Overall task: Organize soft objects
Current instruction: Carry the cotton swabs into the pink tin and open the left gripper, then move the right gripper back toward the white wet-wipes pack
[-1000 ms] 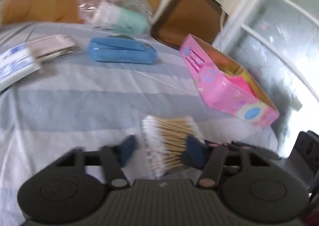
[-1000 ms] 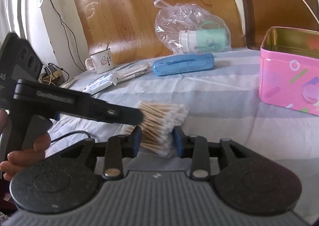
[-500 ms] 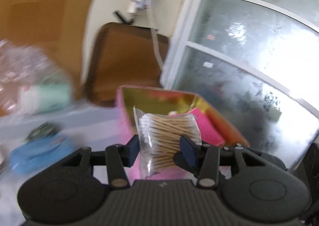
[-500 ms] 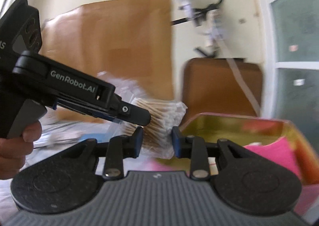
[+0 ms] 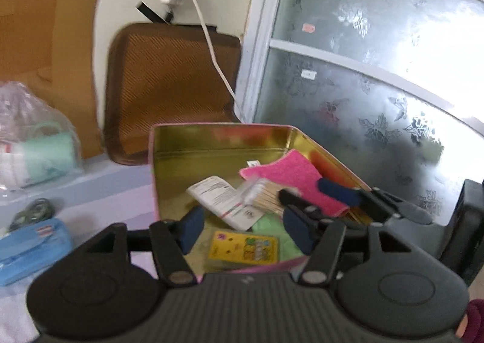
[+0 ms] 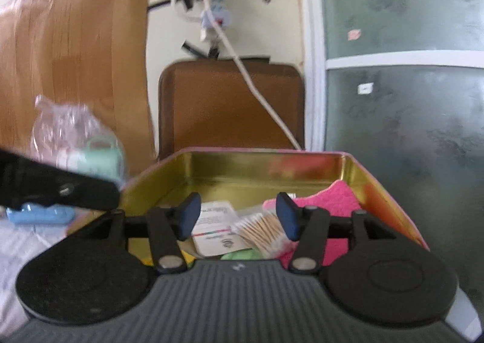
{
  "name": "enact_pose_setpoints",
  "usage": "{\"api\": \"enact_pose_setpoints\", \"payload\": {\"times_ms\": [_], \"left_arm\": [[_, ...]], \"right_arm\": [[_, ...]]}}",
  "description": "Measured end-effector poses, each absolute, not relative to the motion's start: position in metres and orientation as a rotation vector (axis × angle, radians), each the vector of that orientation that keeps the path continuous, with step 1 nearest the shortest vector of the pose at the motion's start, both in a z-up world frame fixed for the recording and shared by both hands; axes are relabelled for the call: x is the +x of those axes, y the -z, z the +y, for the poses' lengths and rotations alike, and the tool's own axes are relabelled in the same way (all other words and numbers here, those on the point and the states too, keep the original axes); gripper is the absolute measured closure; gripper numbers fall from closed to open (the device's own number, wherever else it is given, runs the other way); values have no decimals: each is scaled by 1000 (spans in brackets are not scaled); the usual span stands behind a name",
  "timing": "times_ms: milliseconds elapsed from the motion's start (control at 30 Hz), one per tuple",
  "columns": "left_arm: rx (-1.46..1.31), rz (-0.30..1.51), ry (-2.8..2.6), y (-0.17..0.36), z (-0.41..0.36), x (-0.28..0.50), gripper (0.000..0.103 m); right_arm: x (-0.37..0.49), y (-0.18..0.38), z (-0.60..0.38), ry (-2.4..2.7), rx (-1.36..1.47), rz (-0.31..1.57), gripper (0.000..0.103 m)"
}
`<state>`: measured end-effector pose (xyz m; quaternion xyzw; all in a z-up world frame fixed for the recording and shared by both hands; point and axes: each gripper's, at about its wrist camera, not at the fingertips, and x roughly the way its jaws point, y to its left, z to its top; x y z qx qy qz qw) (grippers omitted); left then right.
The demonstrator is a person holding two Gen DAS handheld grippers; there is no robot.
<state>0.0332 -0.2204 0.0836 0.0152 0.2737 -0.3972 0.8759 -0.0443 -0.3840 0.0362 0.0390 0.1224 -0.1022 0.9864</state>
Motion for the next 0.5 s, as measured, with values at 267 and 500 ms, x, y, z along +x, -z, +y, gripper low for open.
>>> {"api": "enact_pose_setpoints", "payload": {"times_ms": [267, 500], "left_arm": [[-90, 474, 747, -83, -116, -2, 36], [-171, 468, 535, -56, -7, -16, 35]], "right_arm": [[-79, -56, -329, 74, 122, 99, 45], [-66, -48, -249, -141, 71, 162, 45]]}}
